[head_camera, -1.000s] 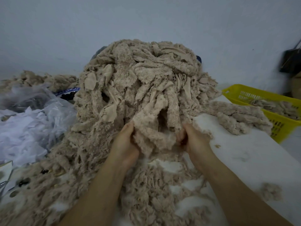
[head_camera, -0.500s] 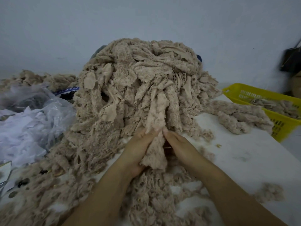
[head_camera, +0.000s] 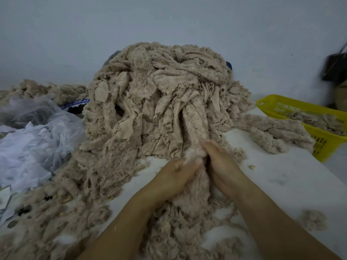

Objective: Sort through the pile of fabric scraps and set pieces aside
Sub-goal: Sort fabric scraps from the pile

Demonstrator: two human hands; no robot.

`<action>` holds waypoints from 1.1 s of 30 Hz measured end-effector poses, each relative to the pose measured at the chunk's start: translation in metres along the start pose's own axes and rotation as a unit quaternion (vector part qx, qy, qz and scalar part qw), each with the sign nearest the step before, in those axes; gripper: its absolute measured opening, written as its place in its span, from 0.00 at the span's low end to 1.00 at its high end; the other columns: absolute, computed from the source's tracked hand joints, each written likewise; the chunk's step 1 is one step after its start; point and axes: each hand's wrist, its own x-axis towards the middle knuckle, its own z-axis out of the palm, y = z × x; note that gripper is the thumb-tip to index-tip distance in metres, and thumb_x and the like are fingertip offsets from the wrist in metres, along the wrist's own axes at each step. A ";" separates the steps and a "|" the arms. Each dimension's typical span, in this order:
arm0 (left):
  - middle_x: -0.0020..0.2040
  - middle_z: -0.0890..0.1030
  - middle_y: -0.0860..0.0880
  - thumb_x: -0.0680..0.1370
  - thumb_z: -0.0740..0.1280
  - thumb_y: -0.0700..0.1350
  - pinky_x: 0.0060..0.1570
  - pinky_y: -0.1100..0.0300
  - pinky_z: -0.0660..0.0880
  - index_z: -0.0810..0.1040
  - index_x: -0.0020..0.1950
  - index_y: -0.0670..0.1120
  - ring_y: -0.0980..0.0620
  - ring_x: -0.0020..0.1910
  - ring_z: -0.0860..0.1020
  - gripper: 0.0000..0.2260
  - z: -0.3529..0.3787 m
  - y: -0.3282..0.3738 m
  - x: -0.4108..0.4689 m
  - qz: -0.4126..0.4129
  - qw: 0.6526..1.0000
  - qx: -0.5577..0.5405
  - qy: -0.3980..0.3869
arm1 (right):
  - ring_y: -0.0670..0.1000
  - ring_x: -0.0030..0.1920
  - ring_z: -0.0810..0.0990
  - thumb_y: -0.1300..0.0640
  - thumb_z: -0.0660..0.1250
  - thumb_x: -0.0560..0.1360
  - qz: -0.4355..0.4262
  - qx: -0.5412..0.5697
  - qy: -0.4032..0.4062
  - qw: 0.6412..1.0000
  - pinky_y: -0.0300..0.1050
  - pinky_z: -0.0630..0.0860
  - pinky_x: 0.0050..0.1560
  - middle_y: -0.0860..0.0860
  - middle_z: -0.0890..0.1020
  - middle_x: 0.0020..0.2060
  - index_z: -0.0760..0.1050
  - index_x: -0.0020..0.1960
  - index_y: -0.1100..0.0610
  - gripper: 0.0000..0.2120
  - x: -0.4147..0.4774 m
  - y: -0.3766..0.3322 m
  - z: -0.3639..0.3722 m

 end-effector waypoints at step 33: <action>0.54 0.85 0.51 0.81 0.68 0.49 0.52 0.53 0.81 0.80 0.57 0.55 0.52 0.54 0.84 0.06 0.005 0.010 -0.001 0.009 0.991 -0.116 0.067 | 0.54 0.54 0.85 0.44 0.62 0.78 0.044 0.076 -0.052 0.995 0.47 0.80 0.50 0.58 0.85 0.54 0.83 0.54 0.59 0.20 -0.006 -0.004 0.001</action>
